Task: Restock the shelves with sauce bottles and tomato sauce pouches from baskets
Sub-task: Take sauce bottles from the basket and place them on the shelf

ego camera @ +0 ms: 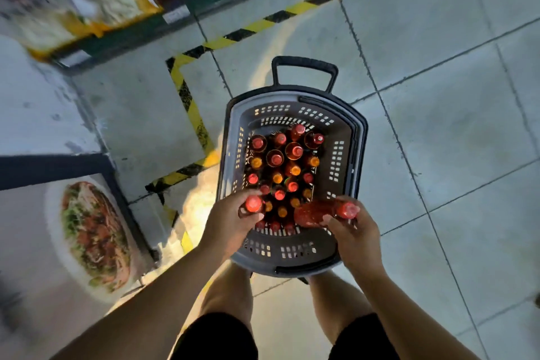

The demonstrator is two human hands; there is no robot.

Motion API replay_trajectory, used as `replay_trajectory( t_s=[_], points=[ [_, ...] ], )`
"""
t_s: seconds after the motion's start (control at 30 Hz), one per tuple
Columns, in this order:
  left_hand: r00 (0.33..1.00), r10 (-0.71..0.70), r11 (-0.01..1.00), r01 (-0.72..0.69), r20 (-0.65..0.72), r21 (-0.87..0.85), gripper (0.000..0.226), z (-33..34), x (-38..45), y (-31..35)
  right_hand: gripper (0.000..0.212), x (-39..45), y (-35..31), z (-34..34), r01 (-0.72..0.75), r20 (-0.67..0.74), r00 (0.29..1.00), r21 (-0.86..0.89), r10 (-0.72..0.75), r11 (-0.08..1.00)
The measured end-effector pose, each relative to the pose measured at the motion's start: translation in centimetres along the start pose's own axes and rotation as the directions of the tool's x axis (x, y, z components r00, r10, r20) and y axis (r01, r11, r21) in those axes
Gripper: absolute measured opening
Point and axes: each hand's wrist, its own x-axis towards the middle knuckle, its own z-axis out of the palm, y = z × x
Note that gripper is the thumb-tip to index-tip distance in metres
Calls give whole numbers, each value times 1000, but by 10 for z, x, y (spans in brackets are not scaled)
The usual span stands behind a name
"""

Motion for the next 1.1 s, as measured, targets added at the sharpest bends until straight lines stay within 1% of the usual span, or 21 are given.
replay_trajectory(
  t_s=[0.1, 0.27, 0.4, 0.47, 0.6, 0.67, 0.73, 0.83, 0.93, 1.0, 1.03, 1.1],
  points=[
    [994, 38, 999, -41, -98, -23, 51, -21, -57, 27, 38, -42, -16, -20, 68, -4, 998, -12, -68, 998],
    [963, 16, 997, -36, -270, -70, 51, -33, -155, 60, 37, -99, -27, -56, 136, 66, 988, 25, -137, 990],
    [923, -42, 976, -45, -384, -215, 51, -18, -244, 85, 32, -139, -35, -101, 256, 183, 950, -2, -252, 967],
    [897, -42, 971, -67, -440, -229, 49, -5, -291, 96, 34, -164, -37, -129, 298, 238, 928, -12, -287, 954],
    [854, -59, 965, -84, -517, -249, 48, 22, -381, 114, 34, -216, -44, -183, 405, 279, 881, -30, -382, 914],
    [824, -84, 958, -89, -560, -274, 51, 35, -419, 112, 34, -236, -47, -205, 435, 280, 871, -52, -405, 899],
    [792, -144, 932, -93, -593, -351, 56, 48, -453, 105, 37, -256, -51, -222, 417, 256, 885, -68, -388, 906],
    [731, -233, 880, -122, -642, -459, 53, 61, -497, 92, 42, -278, -56, -233, 430, 242, 884, -89, -400, 898],
    [676, -322, 834, -129, -663, -537, 49, 71, -537, 78, 38, -303, -65, -236, 443, 295, 866, -73, -405, 894],
    [656, -336, 811, -163, -676, -562, 49, 75, -563, 68, 38, -327, -78, -234, 518, 358, 817, -116, -451, 847],
    [646, -342, 804, -175, -682, -569, 49, 78, -575, 61, 41, -338, -85, -228, 550, 390, 788, -101, -475, 829],
    [599, -429, 769, -151, -676, -621, 46, 82, -596, 46, 54, -350, -89, -218, 544, 487, 760, -113, -431, 831]
  ],
)
